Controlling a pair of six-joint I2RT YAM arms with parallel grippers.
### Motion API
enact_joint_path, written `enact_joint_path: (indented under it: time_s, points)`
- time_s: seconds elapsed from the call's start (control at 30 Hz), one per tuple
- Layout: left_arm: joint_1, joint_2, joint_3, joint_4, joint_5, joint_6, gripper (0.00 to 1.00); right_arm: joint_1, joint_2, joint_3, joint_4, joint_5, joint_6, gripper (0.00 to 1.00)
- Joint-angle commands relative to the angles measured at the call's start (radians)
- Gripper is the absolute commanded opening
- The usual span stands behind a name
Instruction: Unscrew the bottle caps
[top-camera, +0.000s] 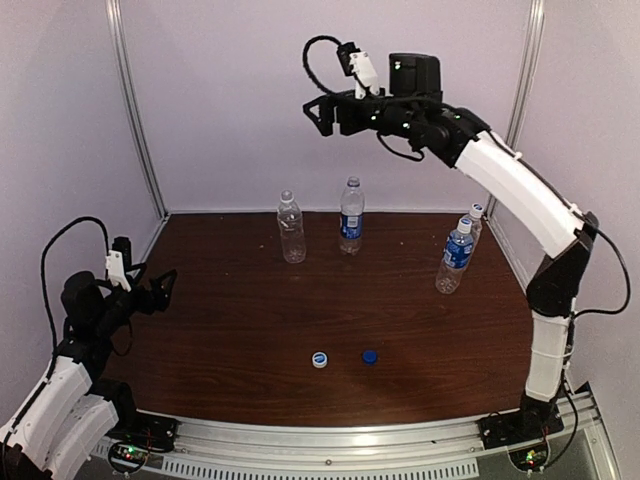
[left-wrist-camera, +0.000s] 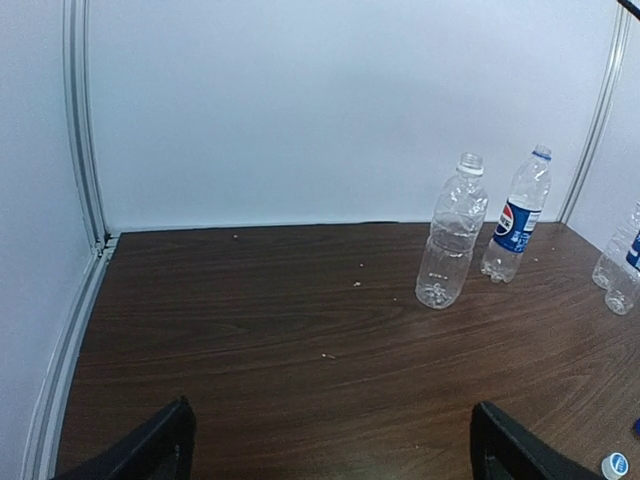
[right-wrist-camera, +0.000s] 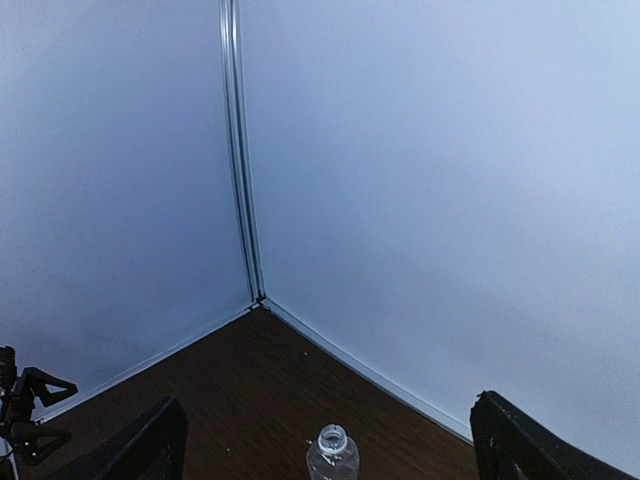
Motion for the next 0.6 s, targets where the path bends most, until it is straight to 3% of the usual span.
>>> enact_joint_path:
  time_s: [0.0, 0.1, 0.33, 0.43, 0.57]
  points:
    - [0.007, 0.001, -0.018, 0.072, 0.054, 0.006, 0.97, -0.075, -0.147, -0.054, -0.569, 0.228, 0.071, 1.0]
    - [0.007, 0.006, -0.021, 0.078, 0.065, -0.003, 0.97, -0.137, -0.242, -0.18, -0.739, 0.376, 0.146, 1.0]
    - [0.007, 0.004, -0.024, 0.074, 0.054, -0.006, 0.97, -0.288, -0.372, -0.353, -1.0, 0.54, 0.302, 0.83]
    - [0.007, 0.005, -0.027, 0.075, 0.054, -0.007, 0.98, -0.338, -0.366, -0.371, -1.056, 0.514, 0.312, 0.84]
    - [0.007, 0.001, -0.027, 0.076, 0.055, -0.006, 0.98, -0.4, -0.351, -0.453, -0.97, 0.35, 0.273, 0.96]
